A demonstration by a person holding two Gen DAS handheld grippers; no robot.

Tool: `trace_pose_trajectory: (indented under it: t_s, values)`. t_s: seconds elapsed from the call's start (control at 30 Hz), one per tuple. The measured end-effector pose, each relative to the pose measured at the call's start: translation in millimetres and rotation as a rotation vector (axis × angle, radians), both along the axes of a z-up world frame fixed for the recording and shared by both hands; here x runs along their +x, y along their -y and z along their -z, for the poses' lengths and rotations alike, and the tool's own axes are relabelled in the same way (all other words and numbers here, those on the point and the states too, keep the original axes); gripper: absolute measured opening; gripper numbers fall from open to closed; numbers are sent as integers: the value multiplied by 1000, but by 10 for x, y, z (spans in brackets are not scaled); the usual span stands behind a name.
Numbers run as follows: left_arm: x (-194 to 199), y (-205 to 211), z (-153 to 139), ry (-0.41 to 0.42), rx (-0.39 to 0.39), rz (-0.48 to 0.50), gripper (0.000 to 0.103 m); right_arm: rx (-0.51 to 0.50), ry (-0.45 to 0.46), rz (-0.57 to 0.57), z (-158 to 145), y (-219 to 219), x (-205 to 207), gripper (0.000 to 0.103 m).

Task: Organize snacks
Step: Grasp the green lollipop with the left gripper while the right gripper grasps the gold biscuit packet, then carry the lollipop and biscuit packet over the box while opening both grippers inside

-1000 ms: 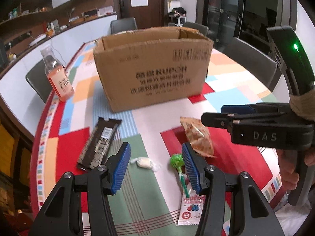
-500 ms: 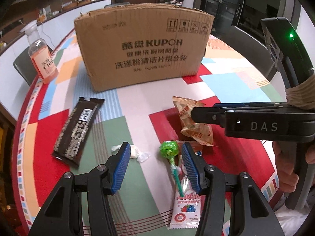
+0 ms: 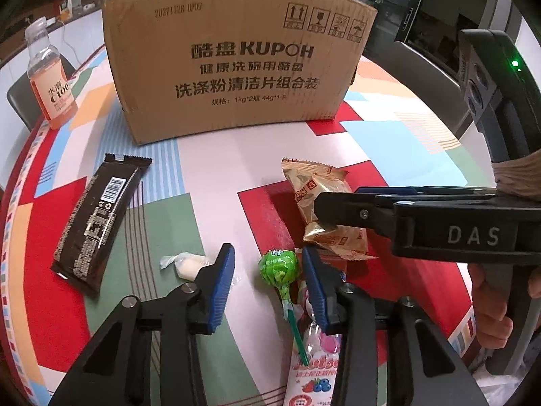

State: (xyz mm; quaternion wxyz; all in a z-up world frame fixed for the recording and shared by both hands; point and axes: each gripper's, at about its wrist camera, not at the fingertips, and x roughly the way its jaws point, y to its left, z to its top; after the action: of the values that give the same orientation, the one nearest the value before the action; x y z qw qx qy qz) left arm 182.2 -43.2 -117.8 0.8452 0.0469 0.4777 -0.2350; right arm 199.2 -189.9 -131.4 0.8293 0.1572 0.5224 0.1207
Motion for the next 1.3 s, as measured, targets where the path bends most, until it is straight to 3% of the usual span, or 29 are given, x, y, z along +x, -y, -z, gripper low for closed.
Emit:
trace_pose_trajectory:
  t_s: [0.2, 0.43, 0.53, 0.67, 0.93, 1.3]
  values:
    - [39, 8, 87, -30, -9, 0, 26, -2, -19, -4, 48, 23, 32, 53]
    - [22, -55, 35, -20, -13, -19, 26, -51, -5, -36, 51, -61, 31, 53]
    - [13, -100, -21, -11, -19, -31, 26, -41, -8, -51, 59, -98, 32, 43]
    - [-10, -143, -116, 9, -29, -42, 26, -55, 7, -58, 31, -121, 16, 38]
    - [-61, -168, -352, 66, -40, -56, 26, -70, 42, -45, -84, -110, -30, 37]
    - [-112, -239, -869, 214, -74, -72, 26, -125, 190, -36, -586, -82, -107, 37]
